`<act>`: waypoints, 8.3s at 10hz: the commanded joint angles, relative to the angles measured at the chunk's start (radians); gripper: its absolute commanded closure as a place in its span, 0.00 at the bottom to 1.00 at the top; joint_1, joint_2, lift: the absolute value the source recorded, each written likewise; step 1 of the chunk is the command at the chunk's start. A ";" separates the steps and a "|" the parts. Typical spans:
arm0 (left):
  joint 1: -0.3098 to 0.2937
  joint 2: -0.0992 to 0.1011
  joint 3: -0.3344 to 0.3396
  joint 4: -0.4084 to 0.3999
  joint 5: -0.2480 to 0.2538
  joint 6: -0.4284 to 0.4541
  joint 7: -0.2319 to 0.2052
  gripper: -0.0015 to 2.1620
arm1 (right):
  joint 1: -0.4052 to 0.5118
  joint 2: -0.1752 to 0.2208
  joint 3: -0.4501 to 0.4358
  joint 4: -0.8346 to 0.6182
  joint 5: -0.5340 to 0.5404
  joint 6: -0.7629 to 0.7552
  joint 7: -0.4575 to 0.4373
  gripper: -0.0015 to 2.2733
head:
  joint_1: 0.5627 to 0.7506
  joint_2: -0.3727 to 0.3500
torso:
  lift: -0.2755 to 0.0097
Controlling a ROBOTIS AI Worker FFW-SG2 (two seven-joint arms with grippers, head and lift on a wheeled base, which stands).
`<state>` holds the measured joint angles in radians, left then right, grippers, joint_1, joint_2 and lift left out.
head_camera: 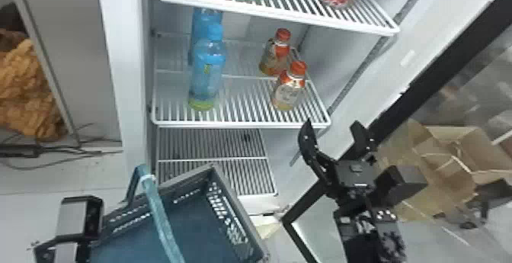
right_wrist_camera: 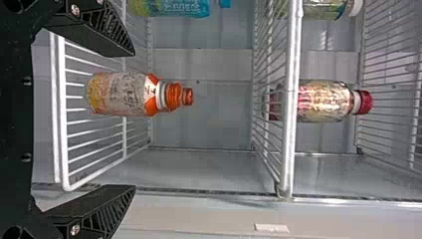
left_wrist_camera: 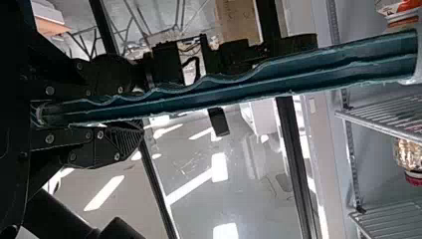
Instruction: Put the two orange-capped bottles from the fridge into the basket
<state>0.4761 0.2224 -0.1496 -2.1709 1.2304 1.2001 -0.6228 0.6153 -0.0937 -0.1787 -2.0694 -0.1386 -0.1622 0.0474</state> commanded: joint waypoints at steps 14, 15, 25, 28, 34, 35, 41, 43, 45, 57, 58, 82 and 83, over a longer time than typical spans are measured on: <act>-0.005 0.002 -0.002 0.000 0.004 0.000 0.000 0.55 | -0.549 -0.050 0.077 0.674 0.049 -0.211 0.080 0.05 | 0.70 0.03 | 0.14; -0.005 0.002 -0.002 0.000 0.004 0.000 0.000 0.55 | -0.569 -0.052 0.079 0.701 0.045 -0.211 0.078 0.06 | 0.70 0.03 | 0.14; -0.005 0.003 -0.002 0.000 0.004 0.000 0.000 0.55 | -0.402 -0.075 0.151 0.370 -0.178 -0.127 0.184 0.35 | 0.70 0.03 | 0.14; -0.005 0.002 0.000 0.000 0.006 -0.002 0.000 0.55 | -0.213 -0.075 0.107 0.026 -0.214 0.206 0.272 0.35 | 0.70 0.03 | 0.14; -0.005 0.003 0.000 0.000 0.004 0.000 0.000 0.55 | 0.008 -0.090 0.107 -0.433 -0.328 0.876 0.356 0.35 | 0.70 0.03 | 0.14; -0.005 0.002 0.002 0.000 0.004 0.000 0.000 0.55 | 0.008 -0.093 0.123 -0.475 -0.348 0.950 0.356 0.35 | 0.70 0.03 | 0.14; 0.000 0.000 0.004 0.002 0.004 0.000 0.000 0.55 | -0.009 -0.123 0.139 -0.624 -0.346 1.357 0.358 0.31 | 0.70 0.06 | 0.14; 0.000 0.000 0.004 0.002 0.004 0.000 0.000 0.55 | -0.014 -0.124 0.125 -0.668 -0.338 1.483 0.358 0.25 | 0.70 0.04 | 0.14; -0.002 0.000 0.004 0.002 0.002 -0.002 0.000 0.55 | -0.024 -0.124 0.119 -0.668 -0.318 1.490 0.356 0.14 | 0.70 0.03 | 0.14; 0.002 0.000 0.010 0.002 0.006 -0.007 0.000 0.55 | -0.132 -0.064 0.071 -0.254 -0.135 0.503 0.131 0.04 | 0.70 0.03 | 0.14; 0.005 0.000 0.010 0.002 0.006 -0.007 -0.002 0.55 | -0.161 -0.058 0.067 -0.185 -0.115 0.417 0.100 0.04 | 0.70 0.03 | 0.14; -0.025 0.009 -0.020 0.017 0.008 -0.005 -0.003 0.55 | -0.996 -0.086 0.233 1.094 -0.003 -0.125 -0.032 0.04 | 0.70 0.03 | 0.14; -0.027 0.009 -0.022 0.017 0.008 -0.005 -0.003 0.55 | -1.025 -0.092 0.249 1.140 -0.023 -0.125 -0.031 0.05 | 0.70 0.03 | 0.14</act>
<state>0.4499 0.2316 -0.1699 -2.1539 1.2382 1.1952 -0.6259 -0.3922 -0.1822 0.0599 -0.9569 -0.1503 -0.2871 0.0162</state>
